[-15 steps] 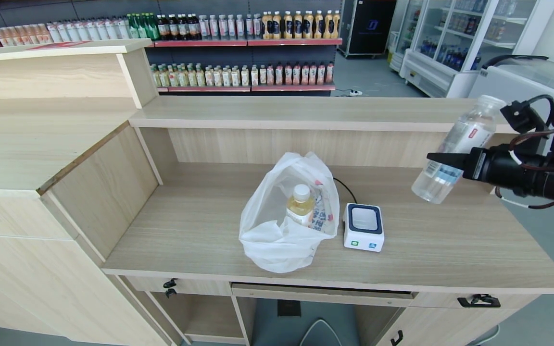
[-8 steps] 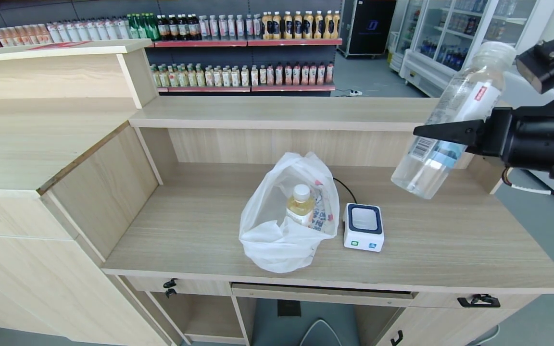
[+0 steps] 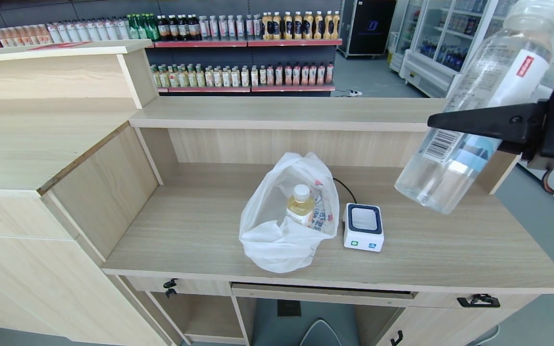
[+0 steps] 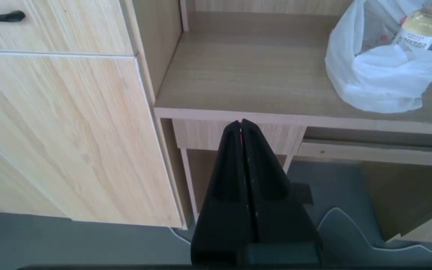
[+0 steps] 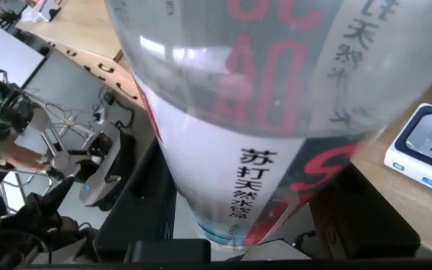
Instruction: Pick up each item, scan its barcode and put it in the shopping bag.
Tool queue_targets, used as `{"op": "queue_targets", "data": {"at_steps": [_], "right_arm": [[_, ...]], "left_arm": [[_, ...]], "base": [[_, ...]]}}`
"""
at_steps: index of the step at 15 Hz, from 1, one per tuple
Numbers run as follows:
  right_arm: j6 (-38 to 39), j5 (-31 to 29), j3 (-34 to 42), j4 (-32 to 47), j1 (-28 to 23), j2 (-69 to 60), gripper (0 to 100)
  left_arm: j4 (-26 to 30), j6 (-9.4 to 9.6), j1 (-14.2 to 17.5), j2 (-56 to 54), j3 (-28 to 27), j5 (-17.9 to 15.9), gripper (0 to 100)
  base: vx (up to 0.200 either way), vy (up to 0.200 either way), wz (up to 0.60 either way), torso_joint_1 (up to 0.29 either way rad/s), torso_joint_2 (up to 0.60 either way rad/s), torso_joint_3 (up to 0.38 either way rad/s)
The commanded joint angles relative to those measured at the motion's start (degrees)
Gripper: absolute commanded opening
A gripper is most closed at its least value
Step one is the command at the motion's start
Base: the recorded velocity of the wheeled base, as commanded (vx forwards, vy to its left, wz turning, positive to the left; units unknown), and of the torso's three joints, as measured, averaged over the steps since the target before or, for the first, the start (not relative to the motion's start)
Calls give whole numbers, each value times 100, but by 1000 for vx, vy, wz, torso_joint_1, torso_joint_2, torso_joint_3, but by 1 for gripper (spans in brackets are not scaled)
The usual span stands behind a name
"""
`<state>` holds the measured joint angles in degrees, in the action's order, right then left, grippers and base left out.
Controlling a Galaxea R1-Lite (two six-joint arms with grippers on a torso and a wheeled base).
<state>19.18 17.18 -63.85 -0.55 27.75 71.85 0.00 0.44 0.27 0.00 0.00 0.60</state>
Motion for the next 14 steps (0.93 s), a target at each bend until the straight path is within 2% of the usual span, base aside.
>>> {"op": "queue_targets", "data": {"at_steps": [1,4,7,14], "right_arm": [[-2,5,-13,72,143,-145,0],[183,49,-13,99,196,-198,0],[420,128,-48,108,627,-338,0],[412,181,-118,108,1585,-426,0]], "left_arm": [[0,0,0,0,0,2,0],[0,0,0,0,0,2,0],[0,0,0,0,0,2,0],[0,0,0,0,0,2,0]], "base": [[0,0,0,0,0,0],[0,0,0,0,0,0],[0,0,0,0,0,0],[0,0,0,0,0,0]]}}
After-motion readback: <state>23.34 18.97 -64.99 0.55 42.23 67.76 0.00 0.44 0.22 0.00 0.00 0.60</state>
